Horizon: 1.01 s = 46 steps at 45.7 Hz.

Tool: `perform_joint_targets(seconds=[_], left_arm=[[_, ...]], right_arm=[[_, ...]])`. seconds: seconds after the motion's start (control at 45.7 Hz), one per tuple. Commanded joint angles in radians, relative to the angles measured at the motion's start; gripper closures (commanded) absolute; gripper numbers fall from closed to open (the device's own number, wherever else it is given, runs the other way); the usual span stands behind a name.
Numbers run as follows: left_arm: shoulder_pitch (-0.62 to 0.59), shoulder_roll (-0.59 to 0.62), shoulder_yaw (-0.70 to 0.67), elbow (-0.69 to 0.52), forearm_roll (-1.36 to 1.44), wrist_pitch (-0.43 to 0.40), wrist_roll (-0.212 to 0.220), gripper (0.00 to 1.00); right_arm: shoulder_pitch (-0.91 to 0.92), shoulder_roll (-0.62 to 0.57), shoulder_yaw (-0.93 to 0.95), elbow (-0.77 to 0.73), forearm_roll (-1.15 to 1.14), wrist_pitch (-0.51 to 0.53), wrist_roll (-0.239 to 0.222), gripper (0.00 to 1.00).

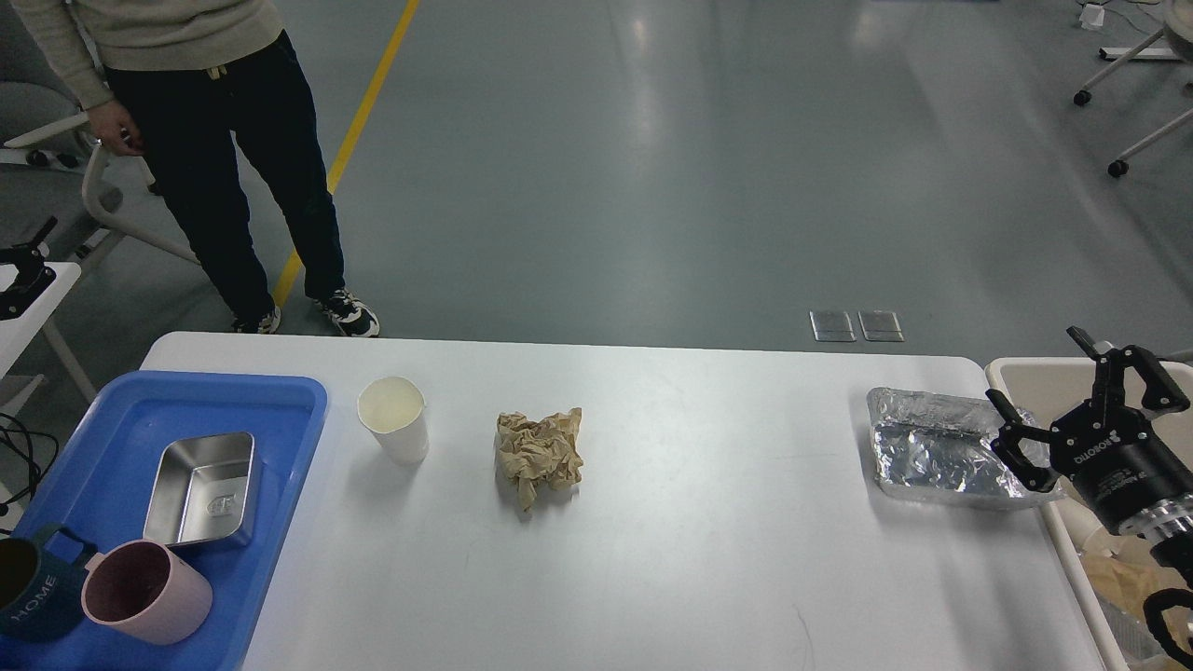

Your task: Tidy desktop

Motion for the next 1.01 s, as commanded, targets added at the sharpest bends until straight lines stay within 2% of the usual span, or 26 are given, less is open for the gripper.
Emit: perform_joint_targets(seconds=[0.0,0.109,0.263,0.46,0.613,0.81,0.985], left_arm=[[0.015,-0.024,-0.003,0.033,-0.219,0.001,-0.002,0.04],[0.042,-0.061,-0.023,0.063,-0.31,-0.008,-0.01,0.04],[0.087,-0.16,-0.125,0.063,-0.35,-0.033,-0.002,0.04],[0.167,-0.327,-0.257,0.058,-0.351,-0.128,0.011,0.04],[0.224,-0.453,-0.303,0.061,-0.35,-0.208,0.017,0.04],[0.241,-0.472,-0.302,0.067,-0.35,-0.214,0.077,0.04],[0.244,-0.473,-0.284,0.069,-0.342,-0.209,0.105,0.04]], right_arm=[[-0.003,-0.002,-0.001,0.002,0.0,-0.002,0.0,0.0],[-0.003,-0.011,-0.001,0.002,0.0,-0.002,-0.002,0.0],[-0.003,-0.02,-0.005,0.003,0.0,-0.004,-0.003,0.0],[-0.003,-0.051,-0.009,0.002,0.0,-0.007,-0.003,0.0],[-0.015,-0.086,-0.021,0.003,-0.002,-0.007,-0.005,0.0],[-0.017,-0.137,-0.043,0.003,-0.011,-0.005,-0.005,0.0],[-0.018,-0.172,-0.049,0.003,-0.012,-0.005,-0.005,0.0]])
